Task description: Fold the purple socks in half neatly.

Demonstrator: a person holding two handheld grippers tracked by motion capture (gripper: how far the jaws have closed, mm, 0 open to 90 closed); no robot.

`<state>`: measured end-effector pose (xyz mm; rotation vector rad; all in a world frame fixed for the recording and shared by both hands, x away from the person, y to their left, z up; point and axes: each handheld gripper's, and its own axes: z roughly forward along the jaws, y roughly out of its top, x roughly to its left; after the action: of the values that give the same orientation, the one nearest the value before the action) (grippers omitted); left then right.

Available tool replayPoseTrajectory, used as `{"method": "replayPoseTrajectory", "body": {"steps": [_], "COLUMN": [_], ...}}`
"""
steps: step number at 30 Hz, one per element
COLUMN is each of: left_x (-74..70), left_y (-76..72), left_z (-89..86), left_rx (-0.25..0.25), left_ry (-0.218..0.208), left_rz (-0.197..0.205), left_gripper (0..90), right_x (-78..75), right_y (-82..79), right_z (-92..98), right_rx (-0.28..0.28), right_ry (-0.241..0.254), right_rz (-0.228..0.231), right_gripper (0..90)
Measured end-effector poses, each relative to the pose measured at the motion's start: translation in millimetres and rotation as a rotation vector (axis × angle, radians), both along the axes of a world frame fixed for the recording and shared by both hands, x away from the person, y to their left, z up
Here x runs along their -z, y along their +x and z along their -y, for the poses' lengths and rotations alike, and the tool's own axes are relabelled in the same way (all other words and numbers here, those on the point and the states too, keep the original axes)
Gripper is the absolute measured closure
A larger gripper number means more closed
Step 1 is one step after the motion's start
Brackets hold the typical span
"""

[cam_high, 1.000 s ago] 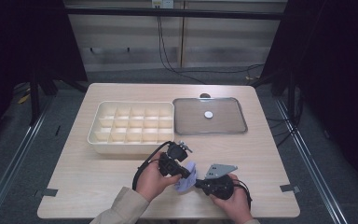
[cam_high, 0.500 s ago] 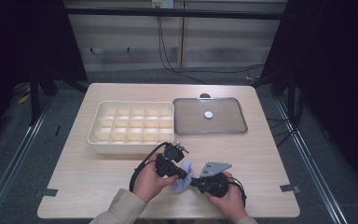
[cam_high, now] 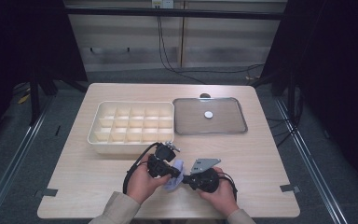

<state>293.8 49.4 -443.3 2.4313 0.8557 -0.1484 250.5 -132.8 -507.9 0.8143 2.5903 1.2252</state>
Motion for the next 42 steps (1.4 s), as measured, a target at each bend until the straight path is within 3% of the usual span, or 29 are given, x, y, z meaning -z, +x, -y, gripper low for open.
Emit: {"method": "replayPoseTrajectory", "body": {"steps": [15, 30, 42], "left_x": [11.4, 17.1, 12.6], "left_y": [-1.4, -0.8, -5.7], "left_z": [-4.5, -5.1, -2.4], "left_rx": [-0.038, -0.056, -0.055], "left_ry": [0.017, -0.011, -0.032], "left_rz": [0.015, -0.005, 0.033], "left_gripper": [83.9, 83.7, 83.1], "right_x": [-0.5, -3.9, -3.8], "right_y": [5.2, 6.9, 9.1], "right_z": [-3.8, 1.2, 4.5], "right_rx": [-0.007, 0.0, 0.027], "right_ry": [-0.001, -0.034, -0.035], "right_rz": [-0.012, -0.013, -0.019], "right_gripper": [88.4, 90.0, 90.0]}}
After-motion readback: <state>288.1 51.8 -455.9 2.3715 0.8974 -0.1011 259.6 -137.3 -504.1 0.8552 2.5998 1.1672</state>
